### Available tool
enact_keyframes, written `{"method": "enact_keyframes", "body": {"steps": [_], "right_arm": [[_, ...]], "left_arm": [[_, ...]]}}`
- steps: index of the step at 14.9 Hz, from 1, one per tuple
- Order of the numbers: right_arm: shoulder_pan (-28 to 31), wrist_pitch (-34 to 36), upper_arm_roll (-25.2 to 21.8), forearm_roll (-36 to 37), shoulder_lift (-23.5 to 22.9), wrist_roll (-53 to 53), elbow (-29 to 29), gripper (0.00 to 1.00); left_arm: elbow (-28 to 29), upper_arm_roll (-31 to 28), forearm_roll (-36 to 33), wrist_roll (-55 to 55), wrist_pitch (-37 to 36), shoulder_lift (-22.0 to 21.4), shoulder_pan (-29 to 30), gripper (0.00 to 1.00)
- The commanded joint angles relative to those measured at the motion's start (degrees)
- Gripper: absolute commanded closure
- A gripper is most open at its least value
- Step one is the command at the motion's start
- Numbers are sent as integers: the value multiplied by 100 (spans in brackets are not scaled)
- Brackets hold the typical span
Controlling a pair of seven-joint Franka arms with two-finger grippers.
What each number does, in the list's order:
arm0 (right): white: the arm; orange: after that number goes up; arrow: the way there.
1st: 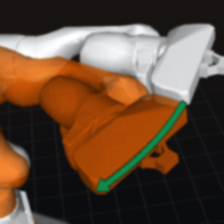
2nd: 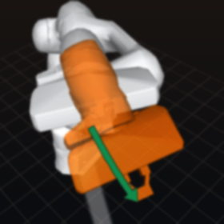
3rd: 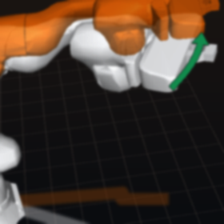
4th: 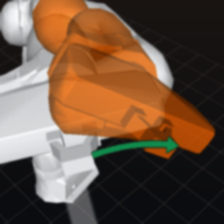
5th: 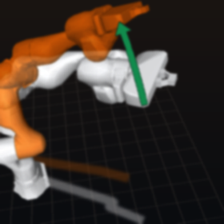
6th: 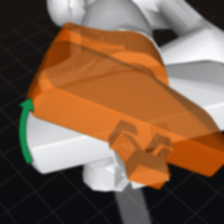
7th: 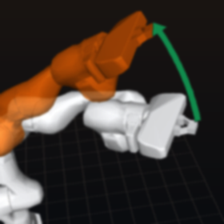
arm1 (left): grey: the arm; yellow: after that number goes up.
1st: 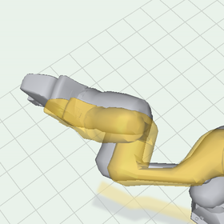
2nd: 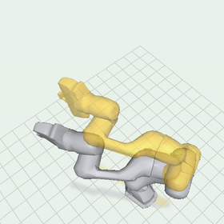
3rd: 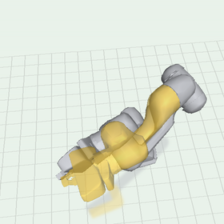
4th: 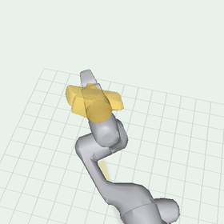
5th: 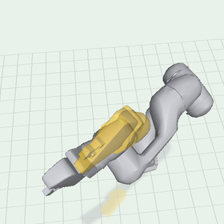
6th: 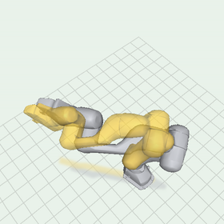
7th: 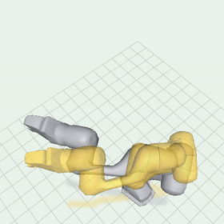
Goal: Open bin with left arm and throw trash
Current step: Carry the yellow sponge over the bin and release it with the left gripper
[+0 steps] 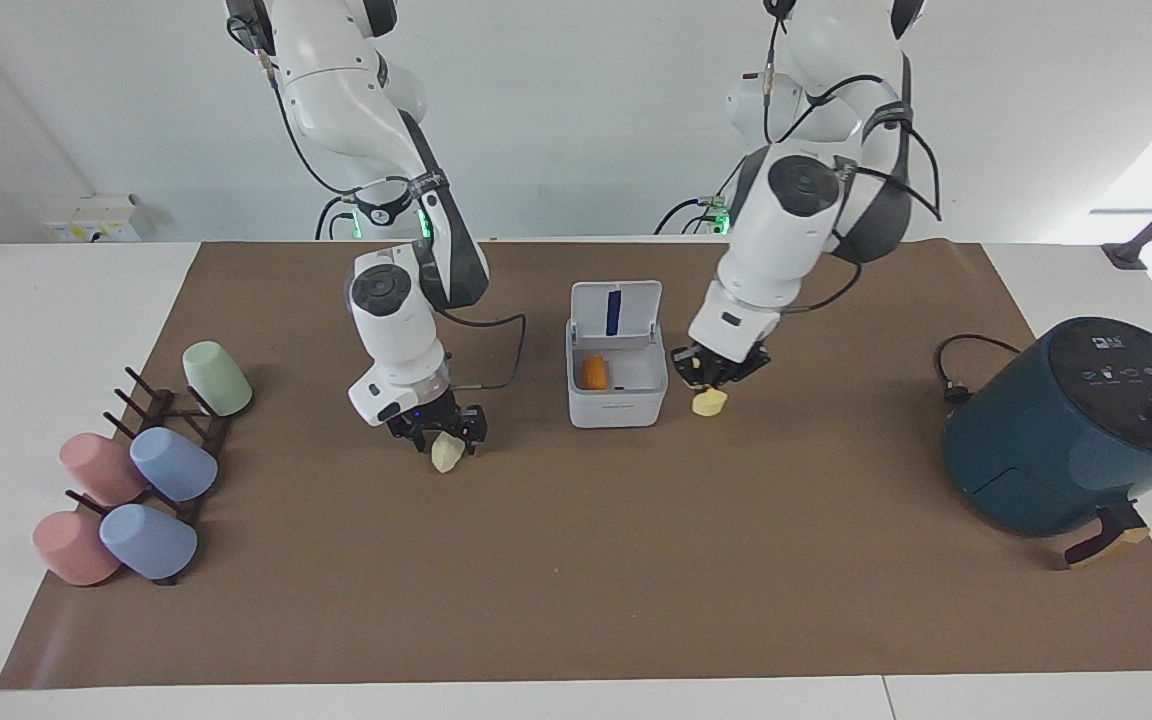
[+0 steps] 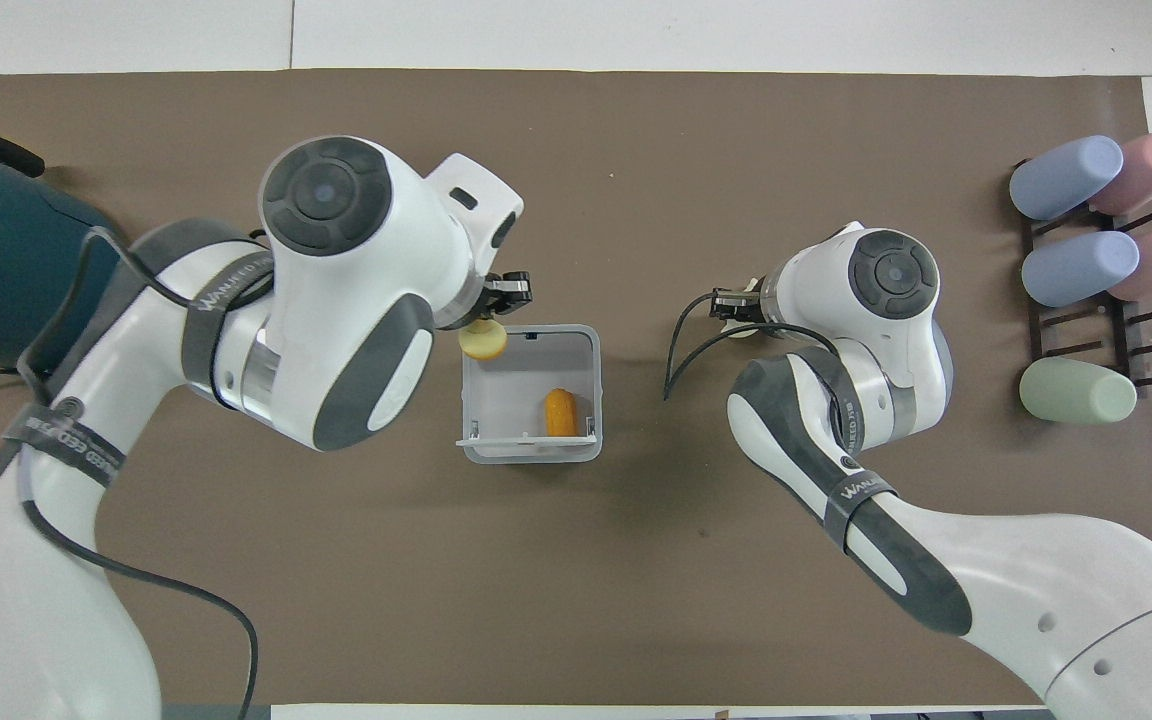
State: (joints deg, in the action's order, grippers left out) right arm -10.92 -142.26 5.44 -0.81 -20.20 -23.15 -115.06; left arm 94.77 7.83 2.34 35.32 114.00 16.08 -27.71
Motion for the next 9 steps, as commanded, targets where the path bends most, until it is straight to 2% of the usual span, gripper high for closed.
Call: {"method": "enact_keyframes", "body": {"steps": [1,4,8,9], "right_arm": [[37,-83,27,55,104,12,-78,100],[90,-57,27,55,244,-6,-78,100],[266,398,27,46,823,12,-78,100],[283,618,27,46,1008,21,-78,100]], "left_arm": [[478,-98,30,142,315,-157,-295,100],[954,-98,30,168,702,-219,-419,100],[1008,-98,30,151,800,-202,-393,100],[1008,-98,30,151,782,-211,-410,59]]}}
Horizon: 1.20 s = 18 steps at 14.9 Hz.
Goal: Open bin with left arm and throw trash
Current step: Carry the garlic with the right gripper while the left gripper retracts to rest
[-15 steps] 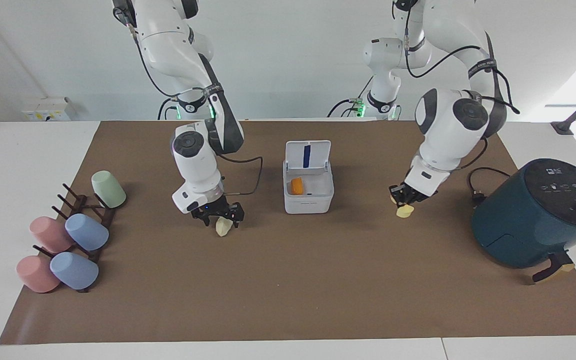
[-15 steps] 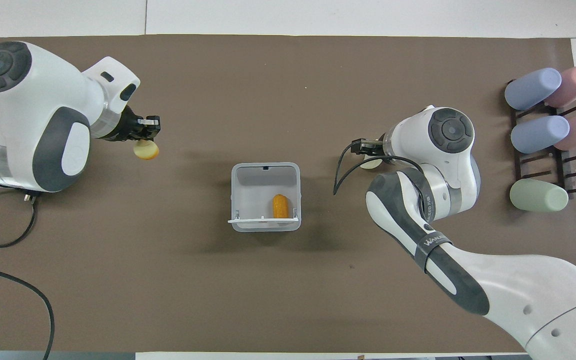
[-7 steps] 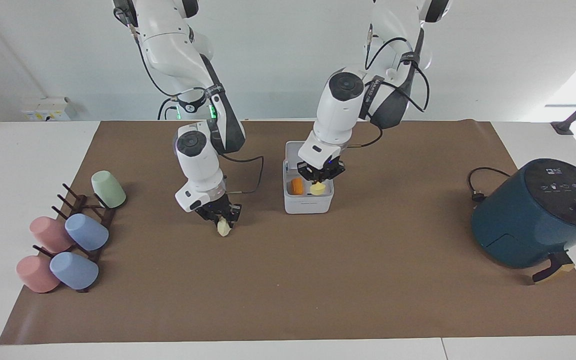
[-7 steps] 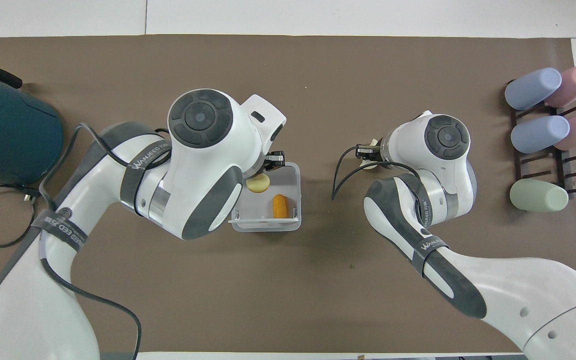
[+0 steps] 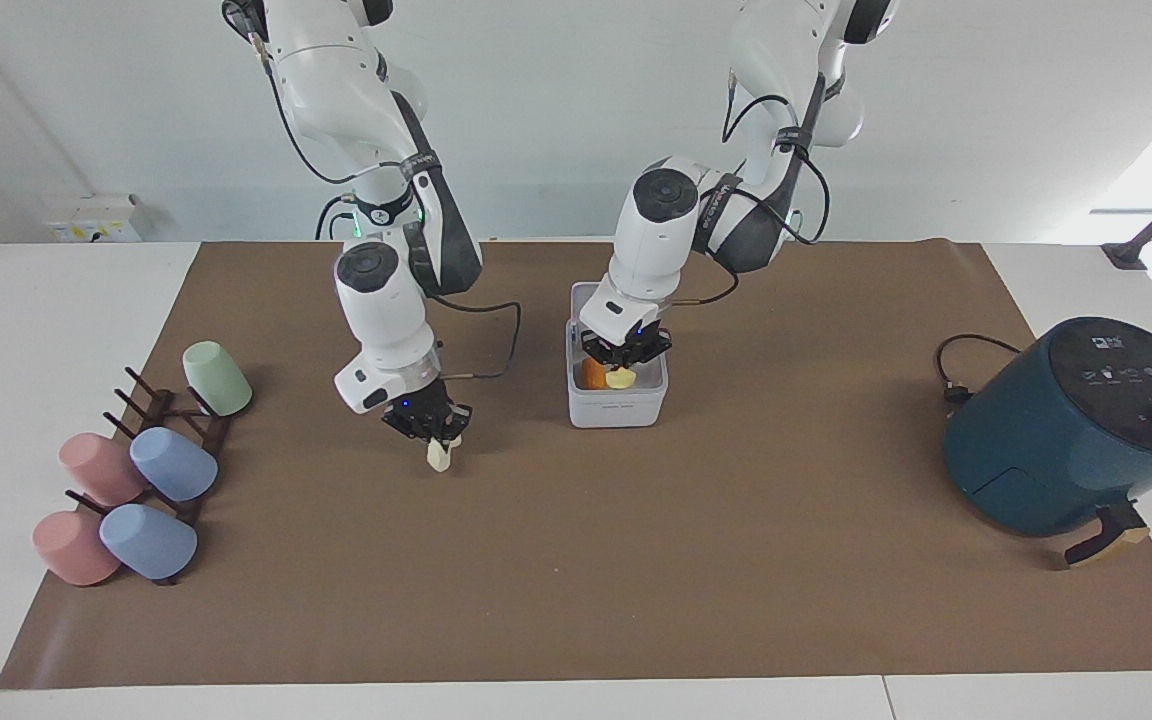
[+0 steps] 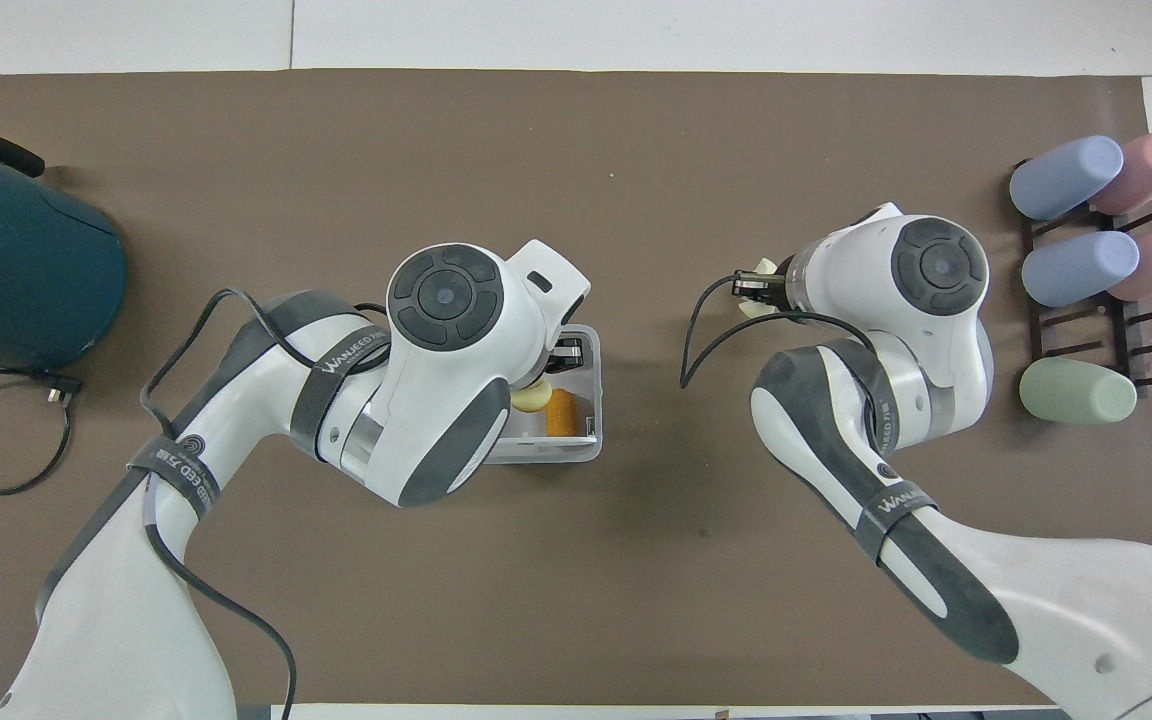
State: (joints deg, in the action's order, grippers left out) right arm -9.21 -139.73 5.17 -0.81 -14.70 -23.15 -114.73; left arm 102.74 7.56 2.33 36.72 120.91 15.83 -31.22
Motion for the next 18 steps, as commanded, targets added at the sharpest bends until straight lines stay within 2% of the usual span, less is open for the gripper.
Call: {"method": "enact_keyframes", "body": {"steps": [1,6,11,14,18], "right_arm": [[122,611,54,46,616,21,-111,100],[122,1754,46,28,1267,47,99,100],[51,2300,63,-42,1830,47,152,100],[-88,2423,81,-68,1875,-14,257,100],[-589,2328,81,-358,1761,-592,389,100]], "left_arm": [[202,-70,30,19,65,-186,-77,1],[106,-53,21,19,-190,-221,-95,0],[-184,-44,30,2,-638,-335,-77,0],[-403,-131,144,-51,-936,-537,89,0],[-957,-70,144,-138,-1473,-721,879,0]]}}
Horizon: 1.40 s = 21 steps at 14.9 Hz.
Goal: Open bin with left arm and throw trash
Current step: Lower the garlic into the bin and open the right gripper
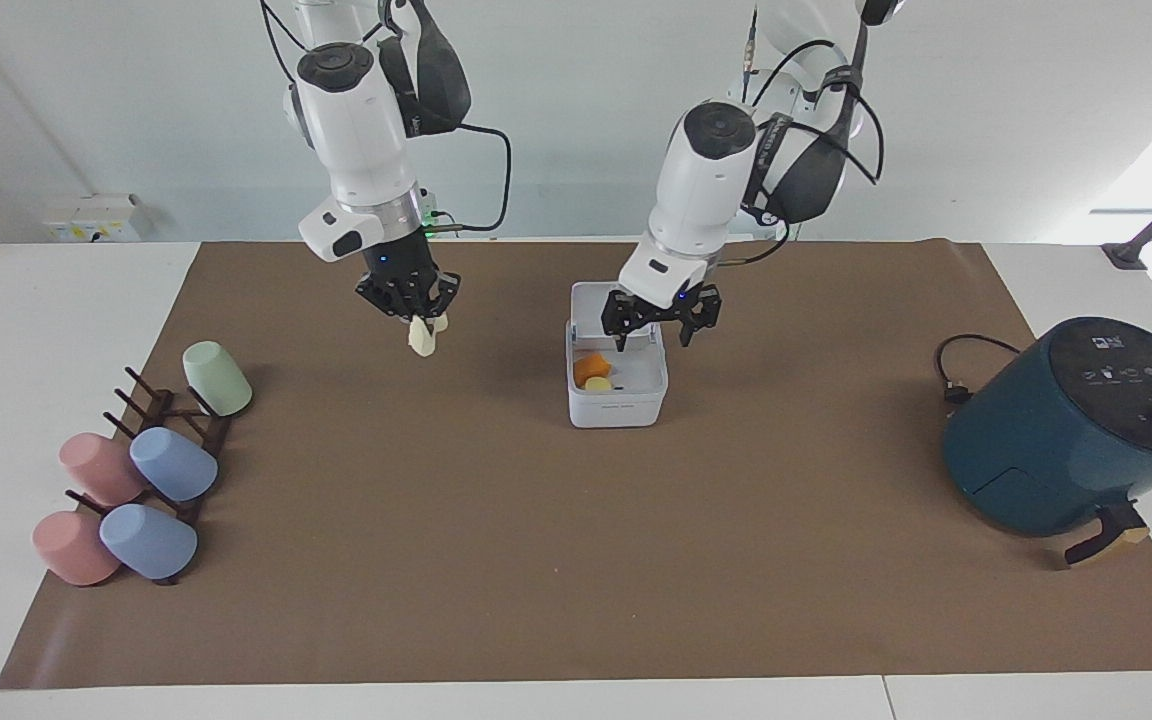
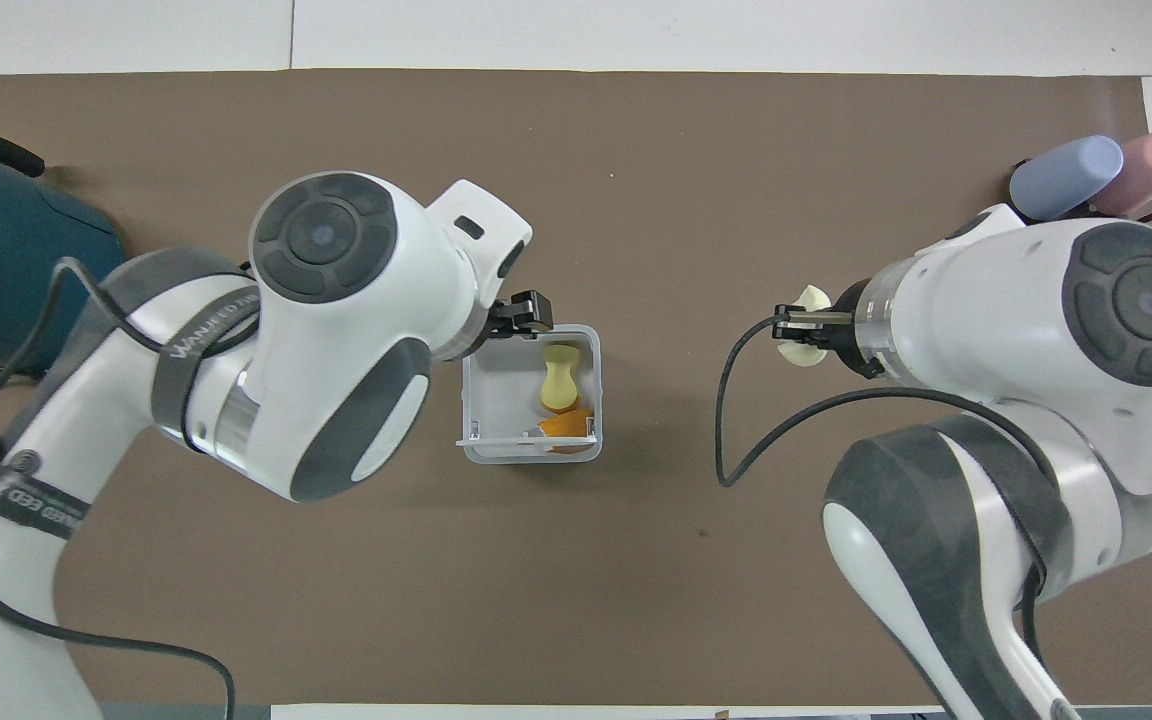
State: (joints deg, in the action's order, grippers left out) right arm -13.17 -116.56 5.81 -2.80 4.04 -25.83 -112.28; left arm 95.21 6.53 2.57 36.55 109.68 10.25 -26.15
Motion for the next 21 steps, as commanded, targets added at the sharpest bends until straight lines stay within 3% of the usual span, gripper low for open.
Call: {"method": "enact_keyframes", "body": {"steps": [1,9,16,21], "right_arm": [[-352,-24,16,-168,-192,-474,197,100],[-1354,-770,16,-159,-1440,-1732,1059,100],[-1715,-877,34,-379,-1818,-1732,1130,100],[-1777,-824,51,-379,-1748,-1697,962,100]], "left_arm": [[-205,7,130,-296,-420,-312,530,0],[-196,-38,130,-2668,-1562,-866,1840,0],[-627,-64,-187,-3093,-2652,-990,2237,0],[-224,-29,-125,-3093,-2742,-1640,2237,0]]}}
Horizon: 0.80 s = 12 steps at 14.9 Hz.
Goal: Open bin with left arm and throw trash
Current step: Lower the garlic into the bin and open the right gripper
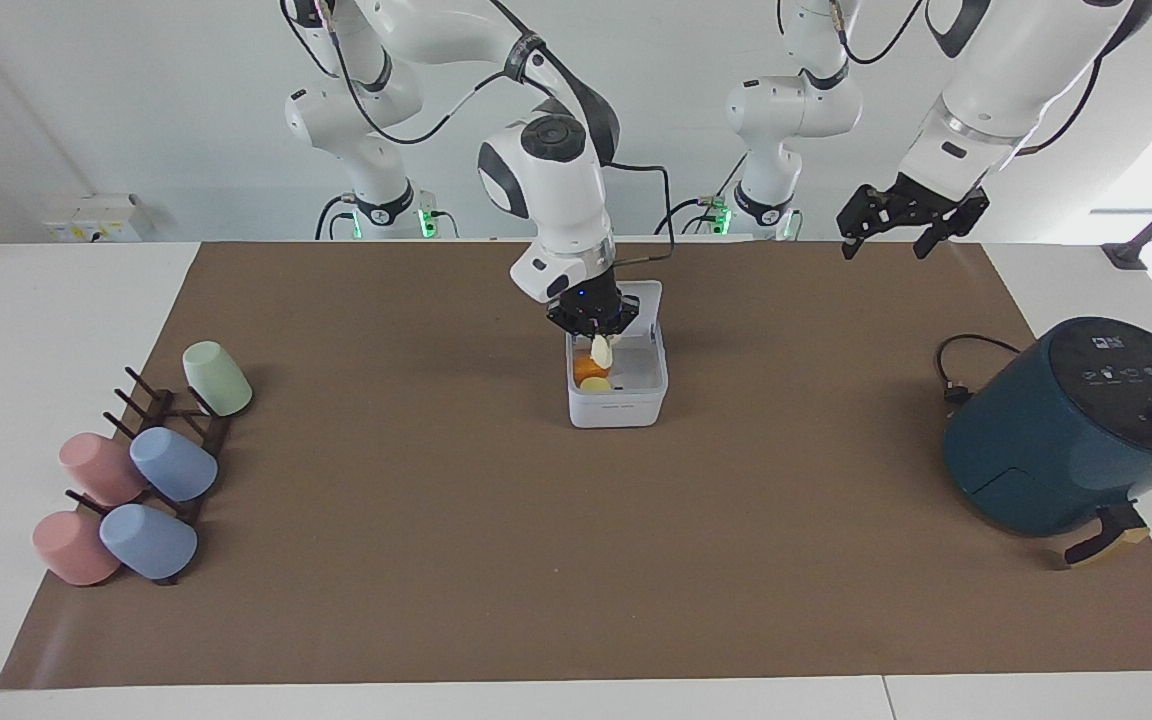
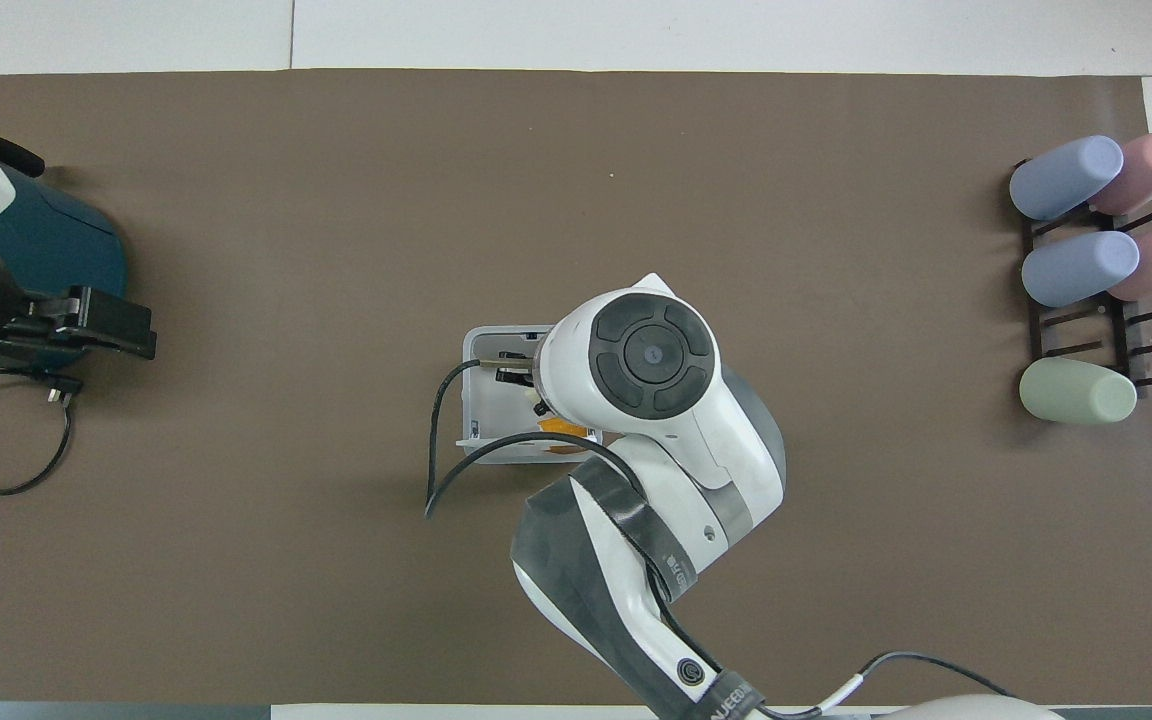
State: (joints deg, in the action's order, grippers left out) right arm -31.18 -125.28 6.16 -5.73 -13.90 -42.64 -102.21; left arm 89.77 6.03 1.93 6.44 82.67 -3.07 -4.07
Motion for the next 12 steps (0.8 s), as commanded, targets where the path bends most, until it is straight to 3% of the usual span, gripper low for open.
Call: {"method": "enact_keyframes", "body": {"steps": [1,2,3,12], "right_arm": [[33,56,17,-86,45,1,-45,60],[33,48,17,-86,45,-8,-45,23],[33,56,17,-86,45,-8,-36,2],[16,30,26,-86,45,-34,-27,0]], "left_arm": [[417,21,-53,-73,-14,-360,29,0],[514,21,-52,-64,12,-413,29,0],[567,21,-52,-73,47,-439,29,0],[480,-216,317,77,83,-352,-5,0]]}}
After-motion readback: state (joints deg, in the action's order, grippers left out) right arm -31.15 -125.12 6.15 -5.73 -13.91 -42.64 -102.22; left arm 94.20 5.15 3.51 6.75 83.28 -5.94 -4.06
